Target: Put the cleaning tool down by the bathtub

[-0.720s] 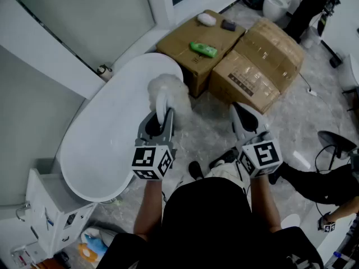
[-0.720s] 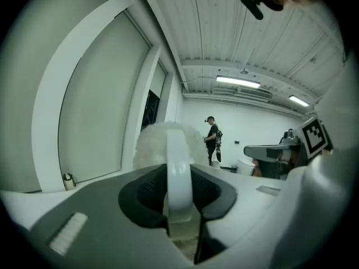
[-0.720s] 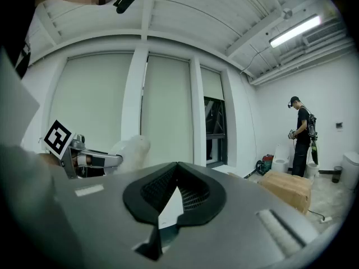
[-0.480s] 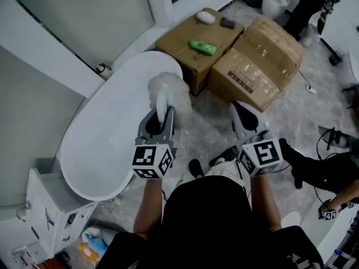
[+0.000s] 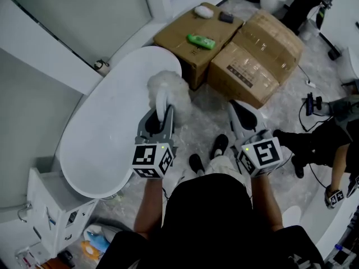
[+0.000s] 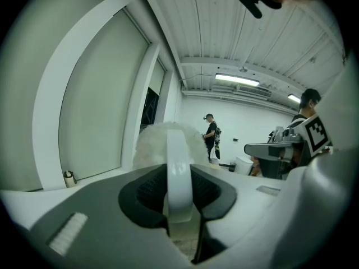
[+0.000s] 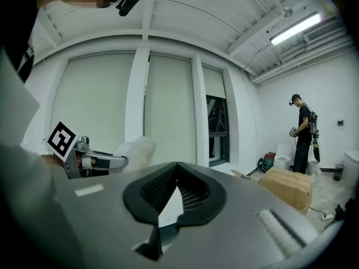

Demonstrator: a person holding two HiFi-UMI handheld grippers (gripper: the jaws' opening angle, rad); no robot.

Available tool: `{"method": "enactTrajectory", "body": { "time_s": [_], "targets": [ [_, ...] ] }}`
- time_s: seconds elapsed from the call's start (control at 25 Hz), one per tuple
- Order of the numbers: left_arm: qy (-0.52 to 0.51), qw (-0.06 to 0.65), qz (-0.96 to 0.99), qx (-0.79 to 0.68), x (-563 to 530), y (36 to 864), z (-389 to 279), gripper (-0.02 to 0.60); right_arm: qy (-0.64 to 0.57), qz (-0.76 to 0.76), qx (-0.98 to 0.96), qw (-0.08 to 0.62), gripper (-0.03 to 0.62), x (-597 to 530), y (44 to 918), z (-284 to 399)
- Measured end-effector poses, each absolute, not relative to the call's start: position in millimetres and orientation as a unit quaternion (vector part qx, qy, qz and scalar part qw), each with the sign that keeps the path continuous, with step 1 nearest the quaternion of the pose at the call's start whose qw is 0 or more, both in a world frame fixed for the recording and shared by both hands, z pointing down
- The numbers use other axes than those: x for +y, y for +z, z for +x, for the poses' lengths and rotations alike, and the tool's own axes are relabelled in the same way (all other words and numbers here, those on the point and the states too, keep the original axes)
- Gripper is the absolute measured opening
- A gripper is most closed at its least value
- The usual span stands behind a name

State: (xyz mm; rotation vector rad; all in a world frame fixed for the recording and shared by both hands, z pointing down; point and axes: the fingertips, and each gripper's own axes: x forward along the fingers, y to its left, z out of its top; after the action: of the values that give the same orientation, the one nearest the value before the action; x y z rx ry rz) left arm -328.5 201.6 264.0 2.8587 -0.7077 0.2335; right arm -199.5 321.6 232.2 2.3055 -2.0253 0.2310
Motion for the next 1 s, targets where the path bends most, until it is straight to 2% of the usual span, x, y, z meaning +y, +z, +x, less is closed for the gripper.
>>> {"method": "enactTrajectory", "body": {
  "time_s": [0.6, 1.0],
  "targets": [
    [0.087, 0.101, 0.957, -0.257, 182, 276, -301, 0.084, 0.095, 0.738, -0.667, 0.023, 0.008, 297, 245, -165],
    [0.096, 0.091, 0.954, -0.270, 139, 269, -241, 0.086, 0.095, 0.734, -0.673, 0.011, 0.008, 250, 241, -98]
  ]
}}
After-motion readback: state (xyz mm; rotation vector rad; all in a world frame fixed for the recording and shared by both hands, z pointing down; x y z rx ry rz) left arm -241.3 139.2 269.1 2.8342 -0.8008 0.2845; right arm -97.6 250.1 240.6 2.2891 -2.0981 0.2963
